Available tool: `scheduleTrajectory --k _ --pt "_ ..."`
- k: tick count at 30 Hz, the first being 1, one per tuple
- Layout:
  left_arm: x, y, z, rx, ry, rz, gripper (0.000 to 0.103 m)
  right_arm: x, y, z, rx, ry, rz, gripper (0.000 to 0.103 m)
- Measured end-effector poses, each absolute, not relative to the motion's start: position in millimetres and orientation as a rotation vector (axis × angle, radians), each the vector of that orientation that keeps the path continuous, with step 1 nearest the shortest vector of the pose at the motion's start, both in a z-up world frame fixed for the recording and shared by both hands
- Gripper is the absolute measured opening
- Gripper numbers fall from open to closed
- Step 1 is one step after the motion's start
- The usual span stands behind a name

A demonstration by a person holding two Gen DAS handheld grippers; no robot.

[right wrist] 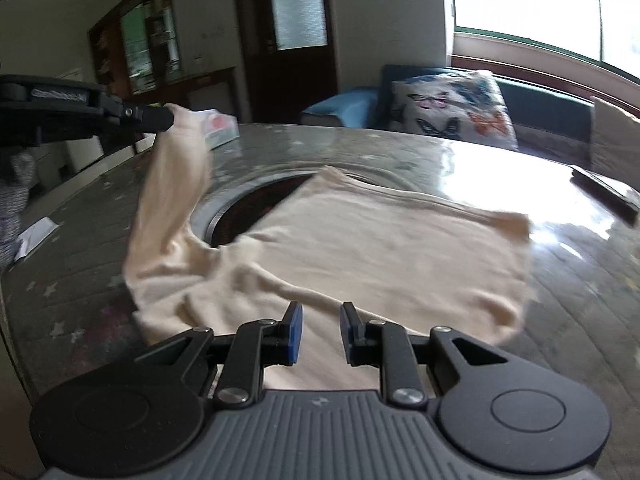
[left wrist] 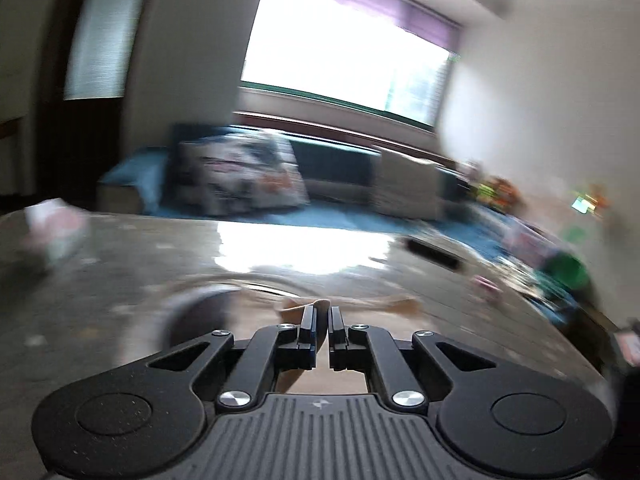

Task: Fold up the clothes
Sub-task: 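Fold the held sleeve across the sweatshirt body with the left tool and release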

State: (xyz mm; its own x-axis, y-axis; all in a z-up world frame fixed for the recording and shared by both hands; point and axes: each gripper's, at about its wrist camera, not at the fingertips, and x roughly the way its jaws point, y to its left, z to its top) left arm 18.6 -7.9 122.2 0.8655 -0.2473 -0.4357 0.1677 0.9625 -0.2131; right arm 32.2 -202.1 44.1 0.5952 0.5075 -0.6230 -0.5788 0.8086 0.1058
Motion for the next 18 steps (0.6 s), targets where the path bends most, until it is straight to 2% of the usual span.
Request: scheduleTrajectory --k 4,9,13,15,18 --pt "21.6 -51.4 109.7 -0.111 0.535 -0.364 0.006 32.9 -229.3 39.8 -0.053 0.709 0.584 0.02" --pt "23.3 -77.5 84.5 -0.034 0.63 -0.457 0.012 33.9 -248.9 33.8 -0.009 0.727 0.538 0.02" --pt "15.4 -71.1 77.2 -0.015 0.648 -0.437 0.034 32.6 -256.2 34.3 0.012 0.724 0.528 0.02" --pt "8.4 -58.2 77.8 -0.014 0.629 -0.404 0.038 32.4 -258.7 34.2 0.025 0.724 0.53 0.02" --pt "2.2 -29.3 79.8 -0.013 0.613 -0.322 0.049 33.2 -258.3 31.8 0.056 0.745 0.549 0.02"
